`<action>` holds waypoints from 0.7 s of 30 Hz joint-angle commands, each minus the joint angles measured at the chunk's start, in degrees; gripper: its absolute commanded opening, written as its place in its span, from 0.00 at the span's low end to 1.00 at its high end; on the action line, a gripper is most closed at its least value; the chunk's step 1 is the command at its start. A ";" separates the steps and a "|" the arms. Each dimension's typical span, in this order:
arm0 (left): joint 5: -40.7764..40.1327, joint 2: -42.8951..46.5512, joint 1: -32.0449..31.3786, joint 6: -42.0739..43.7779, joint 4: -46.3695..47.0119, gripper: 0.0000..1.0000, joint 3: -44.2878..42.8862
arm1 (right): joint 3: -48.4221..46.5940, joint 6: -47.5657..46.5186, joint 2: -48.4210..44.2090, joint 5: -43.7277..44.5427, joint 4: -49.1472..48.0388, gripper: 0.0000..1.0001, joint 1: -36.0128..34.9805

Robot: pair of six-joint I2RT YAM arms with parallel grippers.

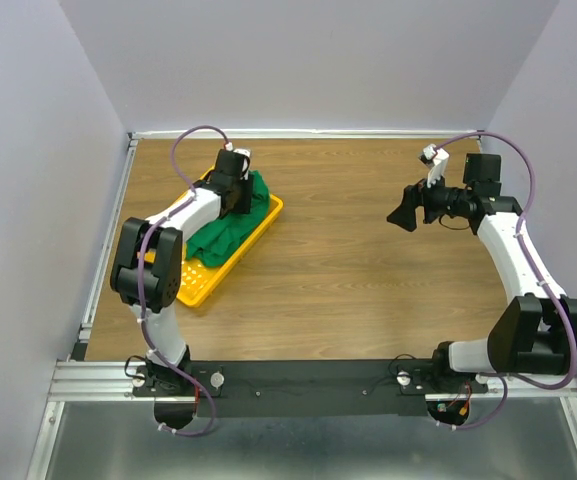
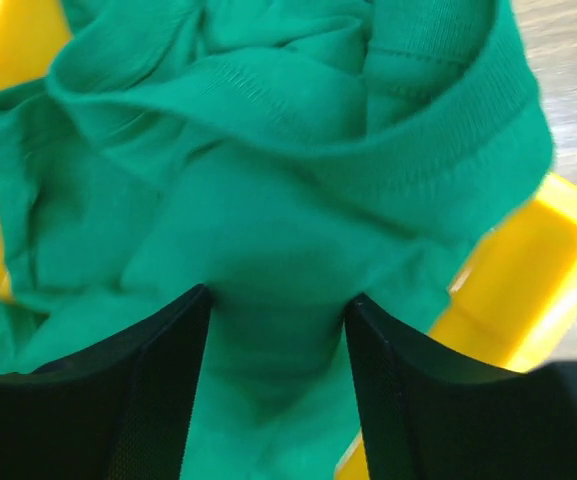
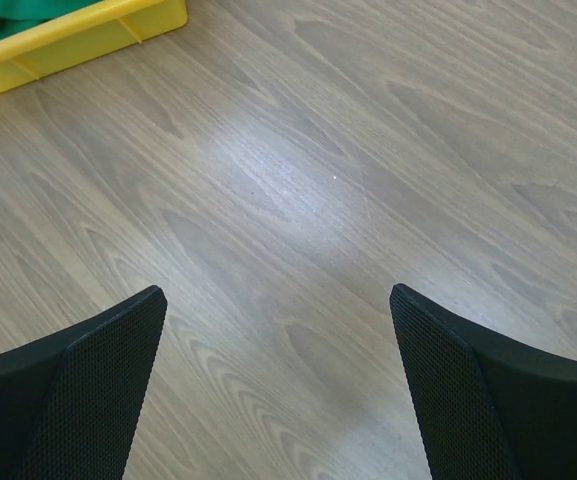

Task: Fold and stack the t-shirts
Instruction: Grab the tshirt from the pile, then move the tshirt to the center of the board

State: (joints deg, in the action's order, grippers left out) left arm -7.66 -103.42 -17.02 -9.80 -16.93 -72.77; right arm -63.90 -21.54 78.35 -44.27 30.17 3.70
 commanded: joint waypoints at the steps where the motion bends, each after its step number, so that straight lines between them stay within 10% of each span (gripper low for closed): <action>1: -2.27 -2.14 -0.30 3.55 -1.18 0.56 -3.42 | -0.52 -0.61 -0.56 -1.78 1.64 1.00 0.07; 2: -1.66 -2.05 -0.30 4.00 -1.26 0.13 -3.86 | -0.70 -0.52 -0.65 -1.78 1.73 1.00 0.07; 3: -2.26 -1.01 -0.47 3.91 -1.87 0.00 -5.00 | -1.05 -0.61 -1.00 -1.78 1.99 1.00 0.07; 7: -2.02 13.03 -3.11 3.65 0.05 0.00 -9.73 | -2.89 -1.66 -2.67 -1.70 2.96 1.00 0.07; 11: 16.28 26.31 -4.52 2.26 5.83 0.00 -19.93 | -4.83 -2.02 -4.43 -0.91 3.05 1.00 0.16; 21: 33.50 27.83 -7.68 -10.32 16.66 0.00 -35.24 | -9.05 -1.31 -4.61 5.33 2.79 1.00 1.92</action>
State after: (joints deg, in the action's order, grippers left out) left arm 18.20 -70.91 -23.53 -14.39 -1.93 -108.73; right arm -71.33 -22.59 74.67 -42.28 32.45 4.60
